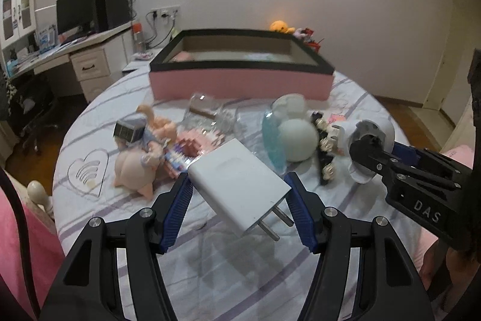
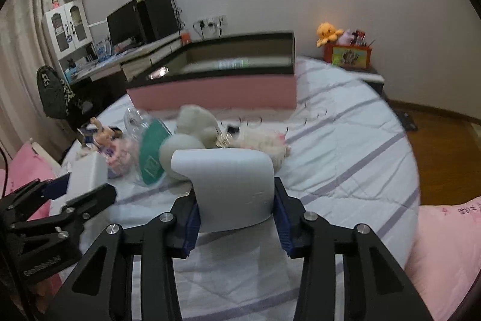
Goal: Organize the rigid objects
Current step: 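Lower the charger and hair dryer into the pink box and open both tools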
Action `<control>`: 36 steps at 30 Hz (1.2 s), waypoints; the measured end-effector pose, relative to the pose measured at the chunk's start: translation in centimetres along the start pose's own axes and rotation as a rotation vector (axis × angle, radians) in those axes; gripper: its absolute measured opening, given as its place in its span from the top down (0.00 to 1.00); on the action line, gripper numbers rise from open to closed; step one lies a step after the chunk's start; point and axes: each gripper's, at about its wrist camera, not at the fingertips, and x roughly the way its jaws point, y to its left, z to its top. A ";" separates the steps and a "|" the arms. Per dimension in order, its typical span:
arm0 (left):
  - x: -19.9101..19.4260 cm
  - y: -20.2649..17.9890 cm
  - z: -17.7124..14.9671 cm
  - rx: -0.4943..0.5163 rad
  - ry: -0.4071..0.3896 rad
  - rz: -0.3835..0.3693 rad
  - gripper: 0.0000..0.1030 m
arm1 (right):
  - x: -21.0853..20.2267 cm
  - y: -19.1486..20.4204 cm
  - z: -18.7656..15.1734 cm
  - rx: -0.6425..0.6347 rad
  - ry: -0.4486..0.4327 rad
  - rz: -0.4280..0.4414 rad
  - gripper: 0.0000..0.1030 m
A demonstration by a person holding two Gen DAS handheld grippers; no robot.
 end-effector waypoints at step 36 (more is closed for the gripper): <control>22.1 2.8 19.7 0.104 0.272 -0.006 0.37 | 16.8 -2.7 17.9 -0.047 0.165 -0.067 0.58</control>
